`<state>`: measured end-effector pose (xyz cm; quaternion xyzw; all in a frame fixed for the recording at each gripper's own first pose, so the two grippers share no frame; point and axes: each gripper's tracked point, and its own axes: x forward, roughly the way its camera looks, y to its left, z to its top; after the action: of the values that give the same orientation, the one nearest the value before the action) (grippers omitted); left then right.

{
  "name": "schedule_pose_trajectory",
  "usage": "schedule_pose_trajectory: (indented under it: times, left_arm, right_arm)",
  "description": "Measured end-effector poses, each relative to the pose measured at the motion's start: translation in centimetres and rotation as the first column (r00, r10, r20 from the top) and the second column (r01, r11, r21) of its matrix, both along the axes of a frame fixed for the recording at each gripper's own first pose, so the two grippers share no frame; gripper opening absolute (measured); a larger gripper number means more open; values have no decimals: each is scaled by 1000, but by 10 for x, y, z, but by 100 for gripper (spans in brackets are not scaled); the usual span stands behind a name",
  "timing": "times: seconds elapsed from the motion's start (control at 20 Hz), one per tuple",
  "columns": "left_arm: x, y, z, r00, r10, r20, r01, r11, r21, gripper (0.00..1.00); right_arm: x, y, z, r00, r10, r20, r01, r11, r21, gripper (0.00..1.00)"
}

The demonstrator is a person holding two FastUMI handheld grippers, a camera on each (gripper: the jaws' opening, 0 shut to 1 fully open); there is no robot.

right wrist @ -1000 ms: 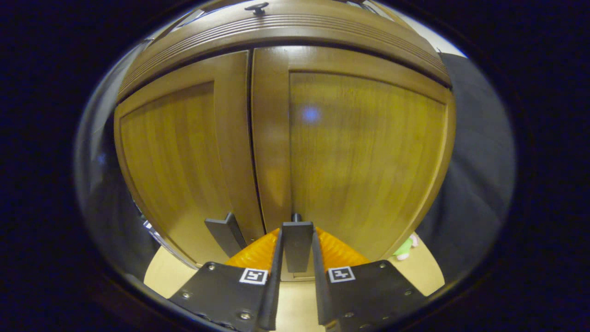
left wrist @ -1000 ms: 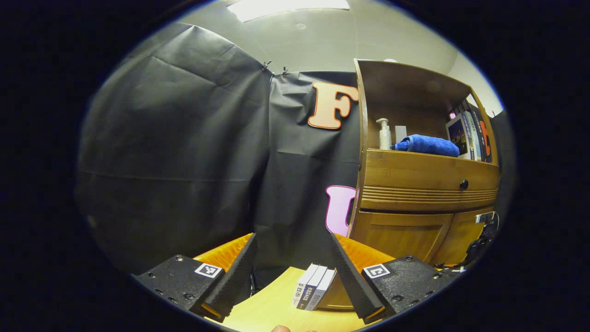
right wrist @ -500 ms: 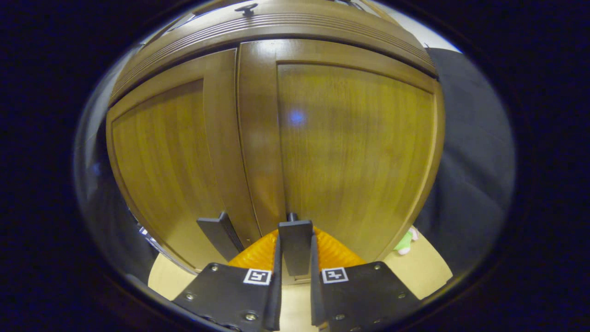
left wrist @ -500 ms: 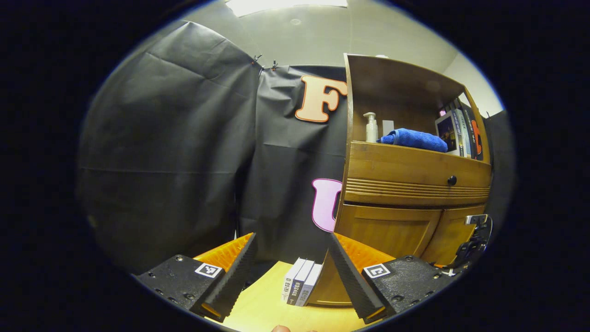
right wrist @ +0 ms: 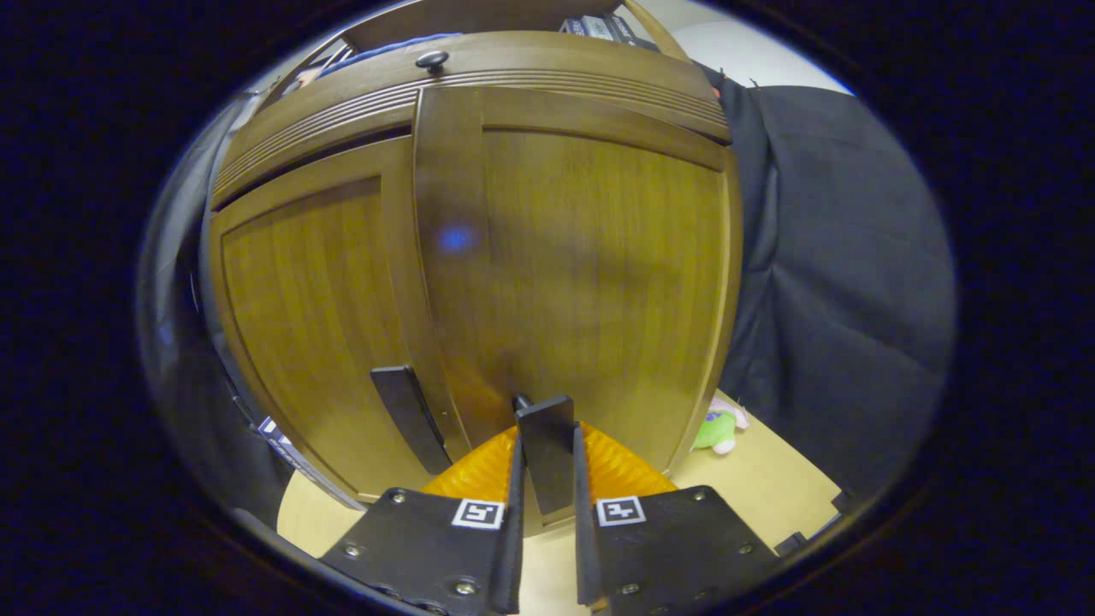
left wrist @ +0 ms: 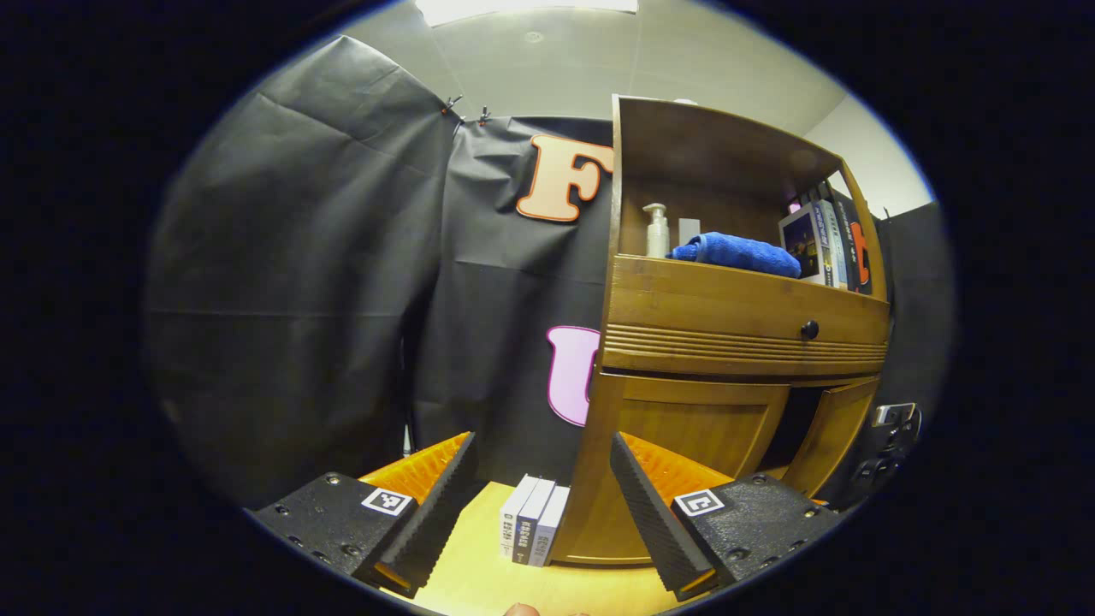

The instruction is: Open the right door of the double-door shoe cabinet with the right hand, and open the left door with the left hand.

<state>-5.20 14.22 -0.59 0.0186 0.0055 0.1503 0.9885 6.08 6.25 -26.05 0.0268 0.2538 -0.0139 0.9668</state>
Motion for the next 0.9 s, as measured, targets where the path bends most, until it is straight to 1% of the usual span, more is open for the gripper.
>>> schedule_pose_trajectory:
  times: [0.2,0.35,0.45,0.5,0.7,0.9]
  left_arm:
    - [13,-24,-11,997,-79,-20,78,997,-22,92]
    - [20,-44,-19,990,-140,-32,139,990,-37,92]
    - [24,-55,-22,985,-172,-34,171,985,-34,92]
    - [26,-59,-23,982,-184,-36,183,983,-32,92]
    - [32,-81,-33,970,-237,-51,234,971,-53,92]
    - [36,-99,-45,958,-274,-81,269,961,-66,92]
  right_arm:
    - [-24,-25,4,1000,-19,-11,19,999,30,25]
    - [-39,-39,6,999,-39,-16,39,999,17,25]
    - [-51,-52,9,998,-62,-19,62,998,15,23]
    - [-55,-59,10,997,-75,-23,76,997,15,25]
    - [-75,-90,15,991,-126,-38,126,992,-3,25]
    - [-91,-125,19,982,-180,-58,179,983,-30,24]
